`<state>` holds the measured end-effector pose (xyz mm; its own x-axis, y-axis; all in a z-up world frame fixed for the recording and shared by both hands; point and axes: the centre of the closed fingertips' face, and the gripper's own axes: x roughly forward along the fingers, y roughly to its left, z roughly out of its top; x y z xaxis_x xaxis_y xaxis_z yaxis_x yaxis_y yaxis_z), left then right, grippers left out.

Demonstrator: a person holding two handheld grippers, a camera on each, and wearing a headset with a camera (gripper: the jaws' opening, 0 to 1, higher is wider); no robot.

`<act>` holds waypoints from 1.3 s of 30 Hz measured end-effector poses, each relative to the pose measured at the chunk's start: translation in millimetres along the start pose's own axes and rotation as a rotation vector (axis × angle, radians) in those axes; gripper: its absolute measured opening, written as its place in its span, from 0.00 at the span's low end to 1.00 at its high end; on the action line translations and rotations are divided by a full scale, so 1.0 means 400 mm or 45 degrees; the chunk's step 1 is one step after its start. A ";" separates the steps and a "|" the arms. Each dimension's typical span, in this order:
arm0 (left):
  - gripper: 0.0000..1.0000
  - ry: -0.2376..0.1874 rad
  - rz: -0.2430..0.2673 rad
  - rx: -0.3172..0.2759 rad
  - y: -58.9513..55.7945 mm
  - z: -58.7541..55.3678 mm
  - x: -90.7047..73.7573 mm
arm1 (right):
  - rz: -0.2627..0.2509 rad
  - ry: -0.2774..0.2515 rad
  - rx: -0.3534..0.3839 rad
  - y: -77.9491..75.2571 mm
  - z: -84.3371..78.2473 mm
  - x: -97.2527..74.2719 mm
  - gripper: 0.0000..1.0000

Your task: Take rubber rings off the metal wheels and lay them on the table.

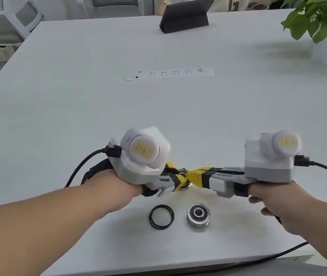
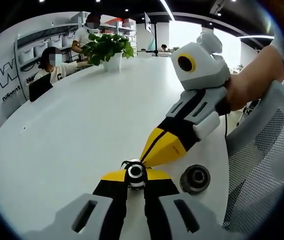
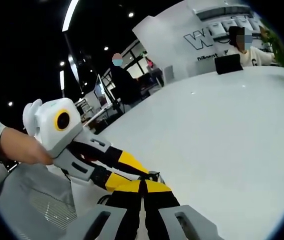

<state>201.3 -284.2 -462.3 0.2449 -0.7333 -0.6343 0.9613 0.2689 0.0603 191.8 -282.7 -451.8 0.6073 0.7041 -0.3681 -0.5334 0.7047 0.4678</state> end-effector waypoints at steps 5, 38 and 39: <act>0.07 -0.002 -0.007 0.005 -0.004 0.000 -0.001 | 0.018 -0.004 0.011 0.005 -0.001 -0.003 0.00; 0.07 -0.014 -0.033 0.018 -0.010 -0.001 -0.003 | -0.002 0.017 -0.007 0.003 -0.007 -0.012 0.00; 0.07 -0.014 -0.034 0.027 -0.011 -0.001 -0.004 | -0.003 0.018 -0.007 0.002 -0.006 -0.012 0.00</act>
<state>196.6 -284.0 -461.7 0.2206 -0.7466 -0.6276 0.9698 0.2363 0.0598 187.0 -285.3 -451.7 0.6006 0.7033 -0.3804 -0.5353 0.7071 0.4621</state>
